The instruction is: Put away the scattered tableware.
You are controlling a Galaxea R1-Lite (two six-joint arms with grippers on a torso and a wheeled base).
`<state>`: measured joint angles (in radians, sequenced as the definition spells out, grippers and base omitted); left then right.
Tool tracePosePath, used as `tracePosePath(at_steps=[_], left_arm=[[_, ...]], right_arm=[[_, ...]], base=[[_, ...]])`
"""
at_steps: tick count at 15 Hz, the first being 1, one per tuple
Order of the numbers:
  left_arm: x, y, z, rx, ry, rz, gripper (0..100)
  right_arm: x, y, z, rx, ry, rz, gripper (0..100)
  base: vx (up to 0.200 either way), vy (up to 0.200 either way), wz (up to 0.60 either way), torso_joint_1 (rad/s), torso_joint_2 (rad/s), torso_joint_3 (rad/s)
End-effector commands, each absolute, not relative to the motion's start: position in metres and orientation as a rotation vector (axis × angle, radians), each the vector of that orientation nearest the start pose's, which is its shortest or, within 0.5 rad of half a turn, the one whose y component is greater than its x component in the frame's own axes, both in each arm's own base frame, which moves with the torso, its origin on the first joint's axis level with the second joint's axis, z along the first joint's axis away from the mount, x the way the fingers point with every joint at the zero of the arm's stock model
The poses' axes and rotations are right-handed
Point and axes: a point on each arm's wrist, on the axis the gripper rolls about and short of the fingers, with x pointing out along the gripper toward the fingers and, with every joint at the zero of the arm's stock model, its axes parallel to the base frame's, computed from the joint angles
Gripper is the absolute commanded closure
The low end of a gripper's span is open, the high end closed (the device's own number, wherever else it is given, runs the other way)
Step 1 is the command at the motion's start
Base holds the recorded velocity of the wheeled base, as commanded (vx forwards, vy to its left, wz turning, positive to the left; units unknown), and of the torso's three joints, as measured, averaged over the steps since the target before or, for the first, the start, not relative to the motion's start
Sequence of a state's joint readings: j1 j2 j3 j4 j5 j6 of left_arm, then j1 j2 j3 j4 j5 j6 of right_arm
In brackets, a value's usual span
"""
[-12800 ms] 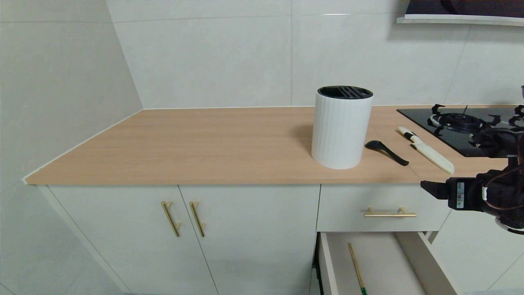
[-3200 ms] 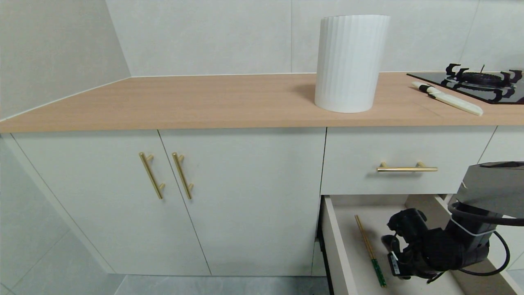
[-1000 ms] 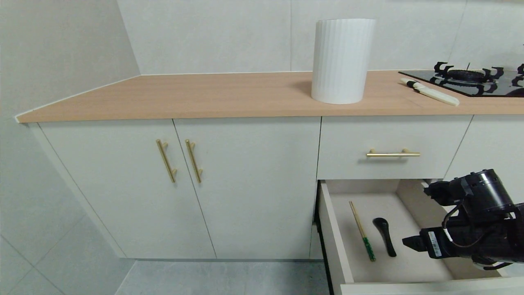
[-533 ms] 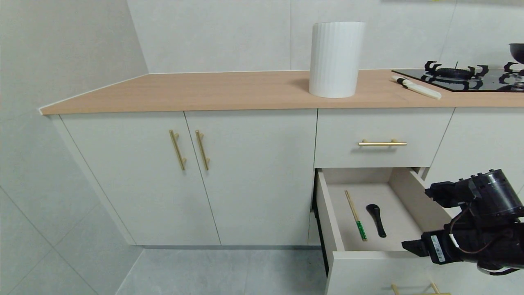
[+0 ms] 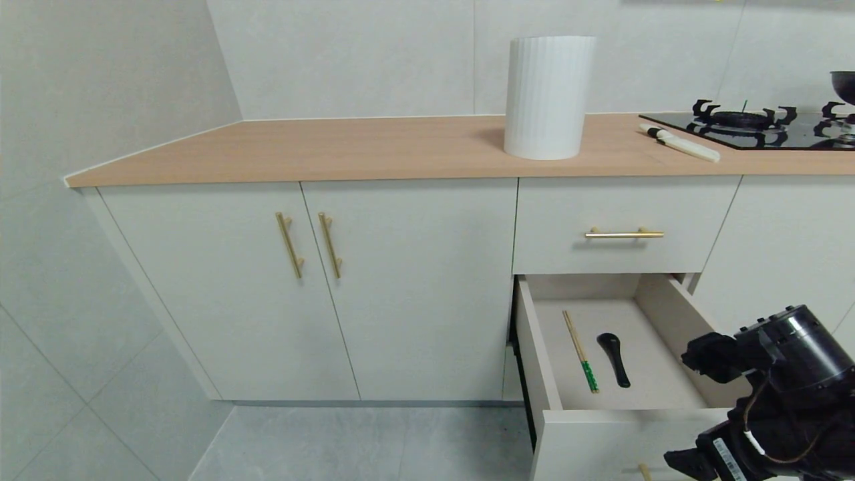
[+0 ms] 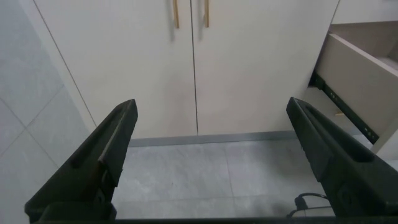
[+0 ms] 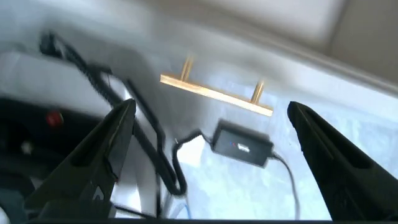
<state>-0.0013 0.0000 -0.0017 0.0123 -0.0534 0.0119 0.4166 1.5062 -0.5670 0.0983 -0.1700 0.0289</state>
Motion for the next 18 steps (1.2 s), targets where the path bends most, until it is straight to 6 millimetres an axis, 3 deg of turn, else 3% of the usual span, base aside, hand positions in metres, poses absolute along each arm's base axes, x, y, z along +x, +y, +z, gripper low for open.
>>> tracePosePath(at_steps=[1,6,18], left_arm=[[-0.023,-0.001,0.075,0.012,0.01,-0.055,0],[-0.023,-0.001,0.075,0.012,0.01,-0.055,0],[-0.023,-0.001,0.075,0.012,0.01,-0.055,0]], right_arm=[[0.179,0.081,0.104,-0.31,1.049,0.234,0],[0.188,0.086,0.088,-0.33,1.118,0.224,0],[0.247,0.078,0.085,-0.099,1.107,0.013,0]], base=[[0.0,0.0,0.0,0.0,0.0,0.0],[0.0,0.0,0.0,0.0,0.0,0.0],[0.0,0.0,0.0,0.0,0.0,0.0]])
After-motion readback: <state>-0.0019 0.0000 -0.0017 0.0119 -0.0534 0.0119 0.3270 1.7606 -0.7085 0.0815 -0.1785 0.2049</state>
